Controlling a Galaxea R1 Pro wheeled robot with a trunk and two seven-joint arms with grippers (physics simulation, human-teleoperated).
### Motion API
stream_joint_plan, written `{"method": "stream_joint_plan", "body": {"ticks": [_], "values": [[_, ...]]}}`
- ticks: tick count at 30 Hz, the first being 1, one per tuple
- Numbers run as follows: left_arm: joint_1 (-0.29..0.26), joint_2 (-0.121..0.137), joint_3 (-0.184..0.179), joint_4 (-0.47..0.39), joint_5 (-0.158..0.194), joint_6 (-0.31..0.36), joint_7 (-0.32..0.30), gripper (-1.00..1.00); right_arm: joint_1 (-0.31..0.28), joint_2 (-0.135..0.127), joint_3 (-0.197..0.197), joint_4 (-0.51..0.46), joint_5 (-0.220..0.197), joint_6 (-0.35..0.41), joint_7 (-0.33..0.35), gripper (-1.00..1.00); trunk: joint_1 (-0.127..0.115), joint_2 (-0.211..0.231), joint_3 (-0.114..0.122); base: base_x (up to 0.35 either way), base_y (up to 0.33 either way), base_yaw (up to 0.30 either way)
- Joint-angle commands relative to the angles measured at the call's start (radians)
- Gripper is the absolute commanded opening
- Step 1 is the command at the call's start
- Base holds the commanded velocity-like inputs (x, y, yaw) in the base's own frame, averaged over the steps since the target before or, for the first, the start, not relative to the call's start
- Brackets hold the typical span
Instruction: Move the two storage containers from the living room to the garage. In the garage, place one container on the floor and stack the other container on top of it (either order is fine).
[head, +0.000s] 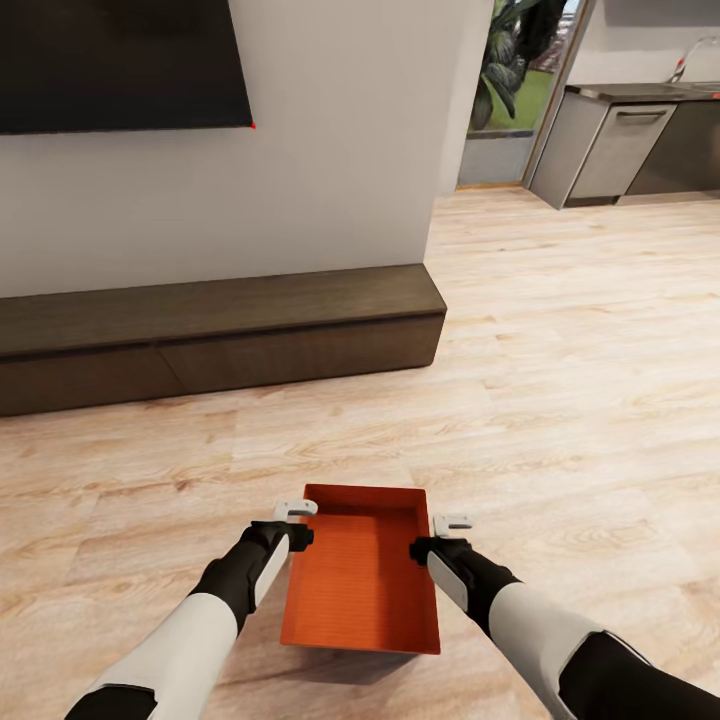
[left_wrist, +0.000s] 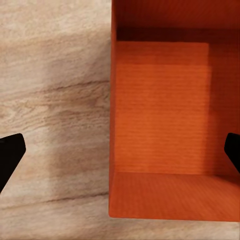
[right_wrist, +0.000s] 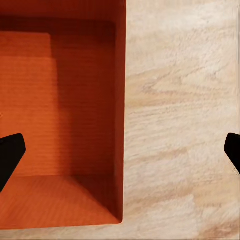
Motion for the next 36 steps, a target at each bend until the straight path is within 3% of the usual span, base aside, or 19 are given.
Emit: {"method": "stream_joint_plan", "body": {"ticks": [1, 15, 36], "values": [[0.000, 0.000, -0.002, -0.001, -0.002, 0.006, 0.003, 1.00, -0.002, 0.000, 0.008, -0.002, -0.007, 0.004, -0.007, 1.00, 0.000, 0.000, -0.001, 0.000, 0.000, 0.000], [0.000, 0.003, -0.002, 0.018, 0.005, 0.005, 0.004, 1.00, -0.005, 0.005, 0.007, 0.015, -0.009, -0.004, -0.003, 1.00, 0.000, 0.000, -0.001, 0.000, 0.000, 0.000], [0.000, 0.003, -0.002, 0.030, 0.006, 0.004, 0.005, 1.00, -0.005, 0.010, 0.009, 0.016, -0.008, -0.004, -0.002, 1.00, 0.080, -0.147, -0.066, 0.000, 0.000, 0.000]]}}
